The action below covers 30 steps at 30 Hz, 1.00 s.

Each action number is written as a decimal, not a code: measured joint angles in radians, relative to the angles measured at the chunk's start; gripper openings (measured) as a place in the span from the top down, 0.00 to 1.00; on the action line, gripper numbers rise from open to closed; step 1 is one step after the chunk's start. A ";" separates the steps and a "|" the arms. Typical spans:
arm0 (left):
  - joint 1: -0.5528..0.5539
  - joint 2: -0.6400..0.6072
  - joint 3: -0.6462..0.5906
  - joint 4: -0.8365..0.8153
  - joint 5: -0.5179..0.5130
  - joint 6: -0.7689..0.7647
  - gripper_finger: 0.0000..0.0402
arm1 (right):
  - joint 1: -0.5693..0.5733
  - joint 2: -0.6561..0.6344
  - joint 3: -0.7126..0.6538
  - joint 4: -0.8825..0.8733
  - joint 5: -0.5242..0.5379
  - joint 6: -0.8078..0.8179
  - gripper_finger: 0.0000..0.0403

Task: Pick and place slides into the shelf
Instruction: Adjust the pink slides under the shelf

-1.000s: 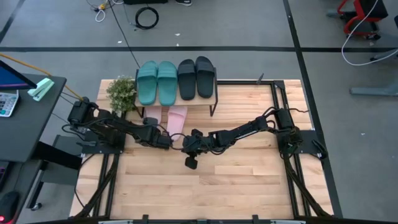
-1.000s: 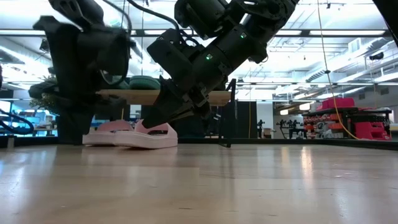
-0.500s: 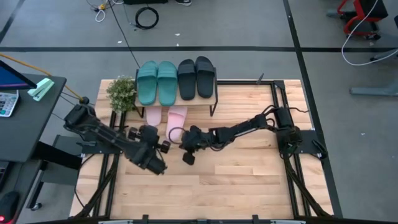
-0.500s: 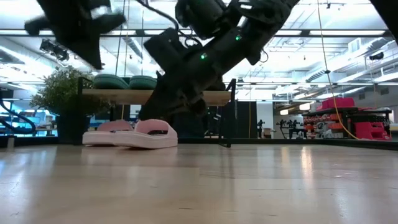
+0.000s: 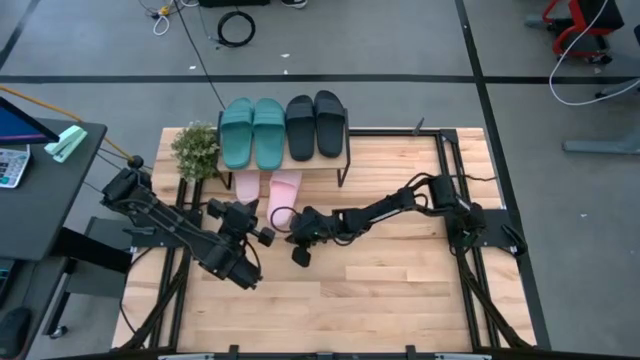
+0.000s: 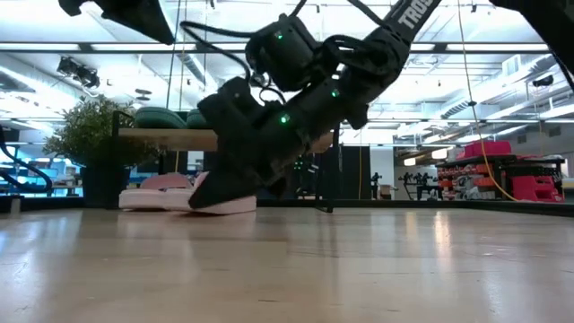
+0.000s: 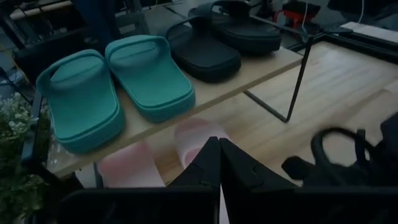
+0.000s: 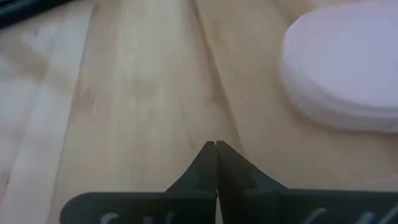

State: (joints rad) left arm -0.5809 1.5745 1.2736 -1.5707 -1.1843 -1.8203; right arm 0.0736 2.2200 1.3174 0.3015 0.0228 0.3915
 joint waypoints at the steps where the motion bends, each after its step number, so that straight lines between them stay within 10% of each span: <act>1: 0.002 0.000 0.000 0.000 -0.002 0.002 0.99 | -0.003 -0.003 0.000 0.004 0.006 0.002 1.00; 30: 0.007 0.000 -0.001 0.000 -0.115 0.057 0.96 | -0.216 0.013 0.002 0.010 0.013 0.060 1.00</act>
State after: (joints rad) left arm -0.5743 1.5745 1.2724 -1.5711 -1.2991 -1.7631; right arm -0.1419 2.2333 1.3193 0.3115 0.0360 0.4519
